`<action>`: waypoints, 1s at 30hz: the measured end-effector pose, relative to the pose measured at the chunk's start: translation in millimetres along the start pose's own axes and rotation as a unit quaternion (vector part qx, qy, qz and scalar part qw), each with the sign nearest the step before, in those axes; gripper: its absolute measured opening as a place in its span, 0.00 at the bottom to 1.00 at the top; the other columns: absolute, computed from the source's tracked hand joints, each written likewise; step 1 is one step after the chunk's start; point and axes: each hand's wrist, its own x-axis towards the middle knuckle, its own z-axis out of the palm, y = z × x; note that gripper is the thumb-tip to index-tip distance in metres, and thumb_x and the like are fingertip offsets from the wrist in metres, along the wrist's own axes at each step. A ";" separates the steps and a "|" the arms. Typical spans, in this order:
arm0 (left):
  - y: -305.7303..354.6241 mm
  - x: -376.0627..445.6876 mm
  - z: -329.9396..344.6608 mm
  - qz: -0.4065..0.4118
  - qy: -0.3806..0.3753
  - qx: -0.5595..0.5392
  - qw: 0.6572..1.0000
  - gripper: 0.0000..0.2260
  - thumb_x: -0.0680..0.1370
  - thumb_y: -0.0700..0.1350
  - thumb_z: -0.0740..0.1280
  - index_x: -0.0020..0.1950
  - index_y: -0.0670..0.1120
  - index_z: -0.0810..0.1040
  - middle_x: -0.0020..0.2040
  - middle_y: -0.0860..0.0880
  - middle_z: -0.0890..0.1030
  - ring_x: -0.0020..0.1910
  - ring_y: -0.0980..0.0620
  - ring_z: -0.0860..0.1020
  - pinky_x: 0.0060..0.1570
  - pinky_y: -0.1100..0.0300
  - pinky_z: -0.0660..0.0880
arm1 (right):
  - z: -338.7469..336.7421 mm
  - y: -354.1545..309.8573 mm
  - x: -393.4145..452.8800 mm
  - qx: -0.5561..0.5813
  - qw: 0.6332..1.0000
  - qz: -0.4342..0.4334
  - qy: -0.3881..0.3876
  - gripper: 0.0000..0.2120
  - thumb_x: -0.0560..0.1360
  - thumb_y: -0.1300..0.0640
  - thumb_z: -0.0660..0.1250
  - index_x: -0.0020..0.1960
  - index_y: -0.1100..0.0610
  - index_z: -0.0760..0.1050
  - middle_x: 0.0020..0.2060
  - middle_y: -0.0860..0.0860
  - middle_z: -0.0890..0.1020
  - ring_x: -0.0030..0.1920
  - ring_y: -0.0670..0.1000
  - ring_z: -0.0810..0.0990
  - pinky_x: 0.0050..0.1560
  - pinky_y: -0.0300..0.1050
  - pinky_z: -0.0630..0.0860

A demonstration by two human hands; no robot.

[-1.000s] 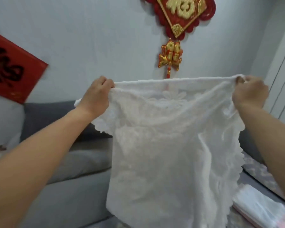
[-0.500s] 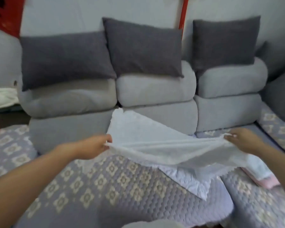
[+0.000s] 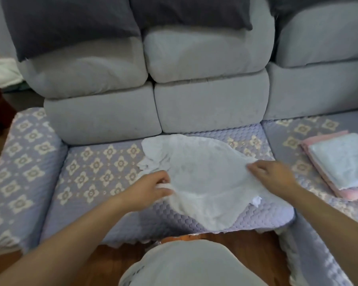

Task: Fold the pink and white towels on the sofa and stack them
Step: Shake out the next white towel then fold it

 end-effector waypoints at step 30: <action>-41.6 -36.9 -12.7 -0.203 0.090 -0.615 0.757 0.10 0.83 0.41 0.63 0.58 0.37 0.80 0.49 0.38 0.86 0.47 0.43 0.85 0.47 0.53 0.81 | 161.1 -224.8 -58.1 -0.017 0.959 -0.251 0.129 0.15 0.77 0.47 0.66 0.35 0.53 0.71 0.26 0.46 0.72 0.25 0.48 0.70 0.25 0.42 0.66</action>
